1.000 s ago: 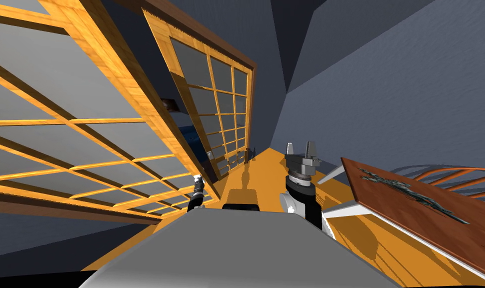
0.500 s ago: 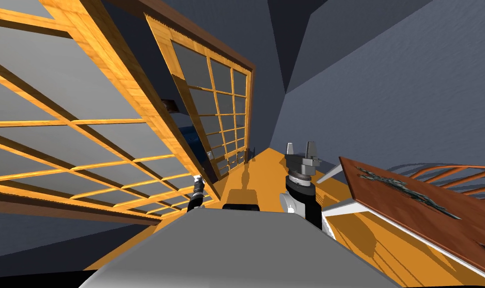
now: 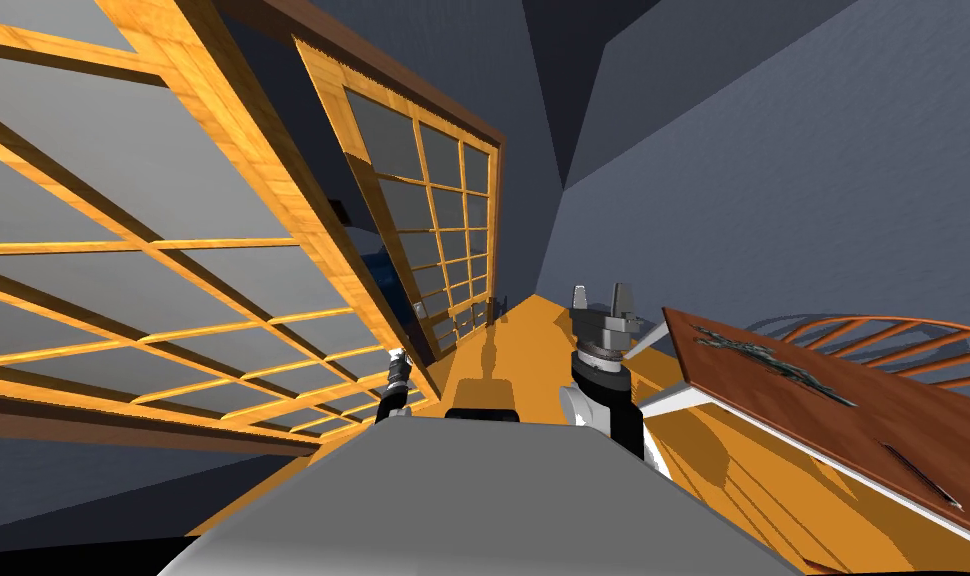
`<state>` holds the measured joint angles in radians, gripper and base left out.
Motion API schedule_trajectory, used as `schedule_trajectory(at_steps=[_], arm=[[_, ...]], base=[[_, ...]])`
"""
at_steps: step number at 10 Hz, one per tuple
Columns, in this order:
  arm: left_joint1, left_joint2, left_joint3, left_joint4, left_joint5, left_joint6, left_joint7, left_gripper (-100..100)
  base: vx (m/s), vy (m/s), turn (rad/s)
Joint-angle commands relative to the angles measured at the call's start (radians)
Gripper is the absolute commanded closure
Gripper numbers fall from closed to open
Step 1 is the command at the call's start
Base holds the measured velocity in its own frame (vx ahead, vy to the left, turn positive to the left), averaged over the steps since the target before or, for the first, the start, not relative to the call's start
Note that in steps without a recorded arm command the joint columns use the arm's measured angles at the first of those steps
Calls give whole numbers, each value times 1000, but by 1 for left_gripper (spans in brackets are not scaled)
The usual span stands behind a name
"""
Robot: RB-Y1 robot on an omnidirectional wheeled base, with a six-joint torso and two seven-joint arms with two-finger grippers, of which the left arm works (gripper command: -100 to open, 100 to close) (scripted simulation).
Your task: Pull the door open
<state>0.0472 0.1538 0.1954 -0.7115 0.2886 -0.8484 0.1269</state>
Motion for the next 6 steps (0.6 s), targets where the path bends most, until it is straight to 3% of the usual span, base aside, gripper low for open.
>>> schedule_trajectory(at_steps=[1,4,5,6], arm=[[21,18,11,-9,15,12,30,100],[16,25,-14,-9,43,9,111,100],[12,7,-29,-38,41,12,123,-100],[11,6,-32,-39,47,11,143,-100]], base=[[-39,19,-47],[-44,20,-58],[-67,14,-107],[-63,3,-75]])
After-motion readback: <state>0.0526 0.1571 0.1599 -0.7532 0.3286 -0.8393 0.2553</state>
